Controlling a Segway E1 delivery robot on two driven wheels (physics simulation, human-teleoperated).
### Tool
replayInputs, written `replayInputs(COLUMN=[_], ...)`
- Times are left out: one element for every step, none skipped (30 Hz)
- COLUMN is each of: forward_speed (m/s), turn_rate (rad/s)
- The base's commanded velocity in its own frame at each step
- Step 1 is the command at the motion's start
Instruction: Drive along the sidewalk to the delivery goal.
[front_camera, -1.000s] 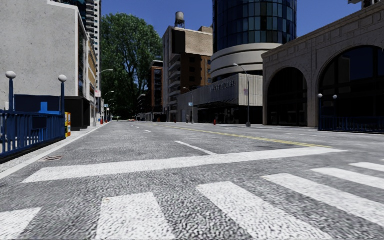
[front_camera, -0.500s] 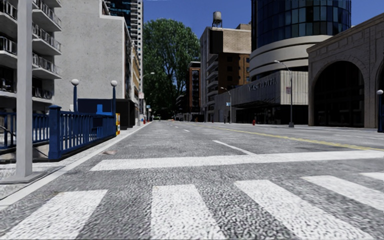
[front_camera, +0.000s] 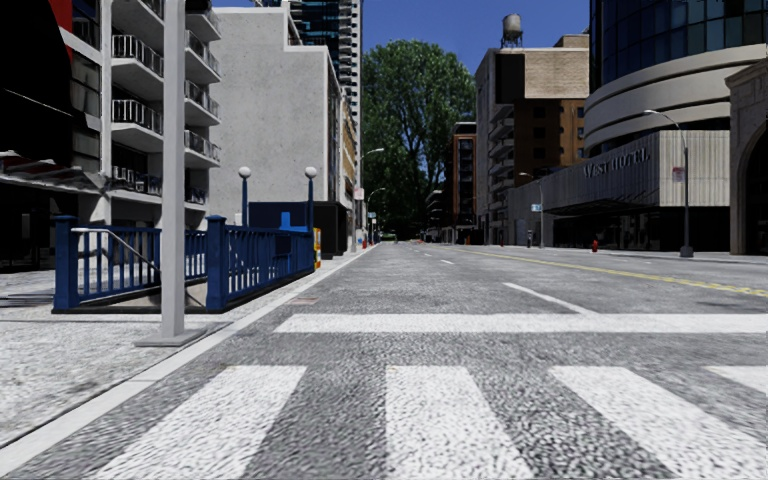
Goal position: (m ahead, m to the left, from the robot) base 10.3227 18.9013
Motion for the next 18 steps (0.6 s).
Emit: replayInputs(forward_speed=[0.1, 0.08, 0.07, 0.07, 0.07, 0.07, 0.13, 0.26, 0.36, 0.36, 0.55, 0.81, 0.97, 1.07, 1.11, 1.12, 1.12, 1.12], turn_rate=[0.31, 0.0, 0.0, 0.0, 0.0, 0.0, 0.0, 0.0, 0.0, 0.0, 0.0, 0.0, 0.0, 0.0, 0.01, 0.09, 0.09, 0.17])
